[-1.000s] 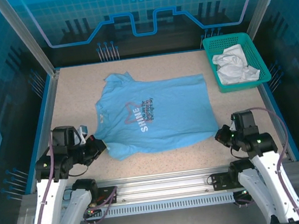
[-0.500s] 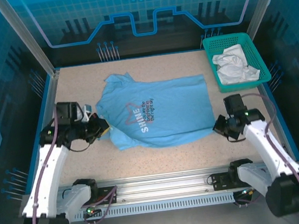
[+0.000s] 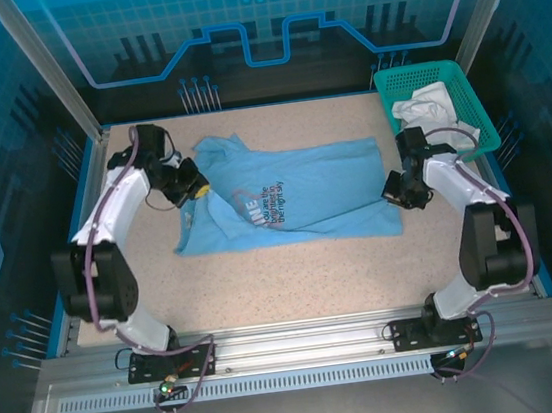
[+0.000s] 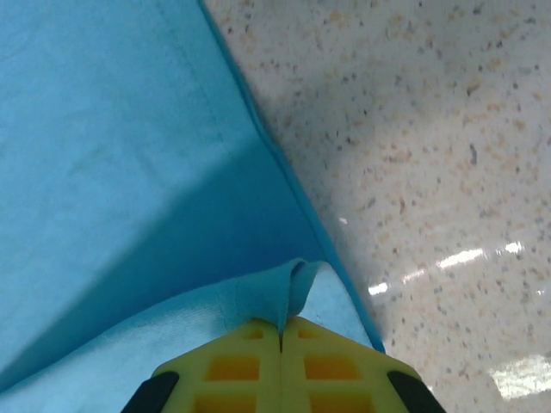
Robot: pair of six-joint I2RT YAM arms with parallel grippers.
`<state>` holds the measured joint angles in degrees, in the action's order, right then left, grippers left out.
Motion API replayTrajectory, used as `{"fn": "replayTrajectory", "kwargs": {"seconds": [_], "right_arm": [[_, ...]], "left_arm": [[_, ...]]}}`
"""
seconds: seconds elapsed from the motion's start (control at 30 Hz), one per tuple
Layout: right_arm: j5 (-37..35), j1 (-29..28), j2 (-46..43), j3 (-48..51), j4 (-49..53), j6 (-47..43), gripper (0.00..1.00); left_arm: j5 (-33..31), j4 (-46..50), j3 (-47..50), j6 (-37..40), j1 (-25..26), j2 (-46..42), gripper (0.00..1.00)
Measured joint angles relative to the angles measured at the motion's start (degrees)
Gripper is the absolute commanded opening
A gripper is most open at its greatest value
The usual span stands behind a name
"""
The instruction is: Fold and stack the t-shirts
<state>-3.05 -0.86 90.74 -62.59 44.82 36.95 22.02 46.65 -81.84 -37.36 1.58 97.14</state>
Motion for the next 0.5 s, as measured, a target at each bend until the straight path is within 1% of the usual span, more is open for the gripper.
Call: {"fn": "replayTrajectory", "kwargs": {"seconds": [0.03, 0.1, 0.13, 0.17, 0.2, 0.23, 0.27, 0.3, 0.33, 0.37, 0.43, 0.5], "right_arm": [[0.0, 0.2, 1.4, -0.9, -0.1, -0.1, 0.05], [0.0, 0.3, 3.9, -2.8, -0.5, -0.2, 0.18], [0.1, 0.3, 5.3, -3.8, -0.6, -0.5, 0.26], [0.2, 0.3, 6.5, -4.7, -0.8, -0.7, 0.32], [0.3, 0.3, 7.7, -5.6, -1.0, -0.7, 0.38], [0.3, 0.3, 8.7, -6.2, -1.3, -0.7, 0.43], [0.0, 0.3, 9.4, -6.6, -1.5, -0.9, 0.47], [0.2, 0.3, 9.5, -6.9, -1.7, -1.0, 0.54], [0.5, 0.5, 9.5, -7.1, -1.8, -1.1, 0.58], [0.5, 0.6, 9.4, -7.1, -1.9, -1.1, 0.59], [0.6, 0.8, 8.4, -6.8, -2.1, -1.0, 0.6], [1.3, 0.9, 5.8, -5.7, -2.7, -1.0, 0.59]], "left_arm": [[-0.4, 0.0, -2.2, 0.0, -0.2, 2.6, 0.0], [-1.1, 0.1, -5.7, -0.1, -0.4, 6.6, 0.0], [-1.5, 0.2, -7.6, -0.2, -0.5, 8.6, 0.0], [-1.9, 0.4, -9.2, -0.2, -0.5, 10.1, 0.0], [-2.4, 0.8, -10.9, -0.2, -0.6, 11.6, 0.12], [-3.1, 1.0, -12.5, -0.1, -0.6, 12.9, 0.22], [-3.4, 1.2, -13.6, 0.0, -0.6, 13.7, 0.22], [-3.9, 1.6, -15.0, -0.2, -0.6, 14.6, 0.27], [-4.3, 1.9, -15.9, -0.2, -0.7, 15.1, 0.4], [-4.9, 2.2, -16.7, -0.2, -0.7, 15.3, 0.55], [-6.2, 3.3, -18.1, 0.3, -0.9, 15.2, 0.74], [-7.7, 3.9, -18.7, 0.5, -1.1, 14.5, 0.82]]}}
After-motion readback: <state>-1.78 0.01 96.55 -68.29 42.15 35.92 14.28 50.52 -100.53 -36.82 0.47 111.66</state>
